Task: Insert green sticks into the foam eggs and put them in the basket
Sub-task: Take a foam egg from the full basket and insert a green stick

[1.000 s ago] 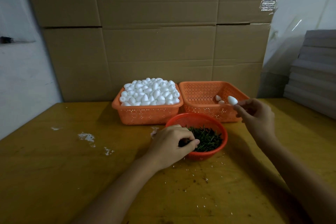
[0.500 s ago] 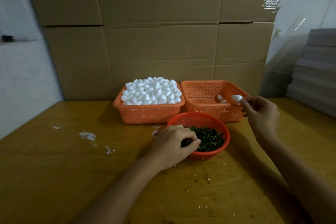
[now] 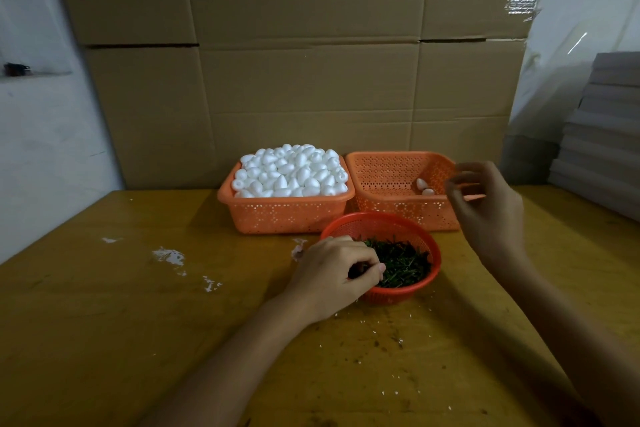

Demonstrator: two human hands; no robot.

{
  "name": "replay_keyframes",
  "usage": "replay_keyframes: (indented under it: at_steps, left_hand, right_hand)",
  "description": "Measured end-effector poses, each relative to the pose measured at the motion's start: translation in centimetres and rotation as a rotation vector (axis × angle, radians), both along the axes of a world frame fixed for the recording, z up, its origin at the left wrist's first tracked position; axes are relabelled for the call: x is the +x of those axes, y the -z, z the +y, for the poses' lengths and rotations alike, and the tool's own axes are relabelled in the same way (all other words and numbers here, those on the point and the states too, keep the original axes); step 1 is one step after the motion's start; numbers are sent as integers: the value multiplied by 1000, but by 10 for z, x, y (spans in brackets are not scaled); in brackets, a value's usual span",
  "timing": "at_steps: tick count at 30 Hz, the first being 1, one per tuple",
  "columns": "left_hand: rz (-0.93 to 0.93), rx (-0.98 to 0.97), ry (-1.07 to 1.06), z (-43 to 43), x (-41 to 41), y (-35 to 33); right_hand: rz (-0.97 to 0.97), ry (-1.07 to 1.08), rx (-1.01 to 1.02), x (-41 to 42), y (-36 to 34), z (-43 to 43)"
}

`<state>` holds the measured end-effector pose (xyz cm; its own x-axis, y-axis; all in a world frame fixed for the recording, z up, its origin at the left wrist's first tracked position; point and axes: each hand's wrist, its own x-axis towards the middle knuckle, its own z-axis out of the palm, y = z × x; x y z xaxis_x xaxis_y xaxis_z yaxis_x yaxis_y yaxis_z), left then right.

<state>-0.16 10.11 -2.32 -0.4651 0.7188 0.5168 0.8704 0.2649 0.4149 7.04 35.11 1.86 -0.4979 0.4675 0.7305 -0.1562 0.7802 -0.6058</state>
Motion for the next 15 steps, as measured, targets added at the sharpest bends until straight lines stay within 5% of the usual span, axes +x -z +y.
replay_keyframes:
  at_steps: [8, 15]
  left_hand:
    - [3, 39, 31, 0, -2, 1]
    - [-66, 255, -72, 1, -7, 2]
  right_hand:
    - [-701, -496, 484, 5, 11, -53]
    - [-832, -428, 534, 4, 12, -49]
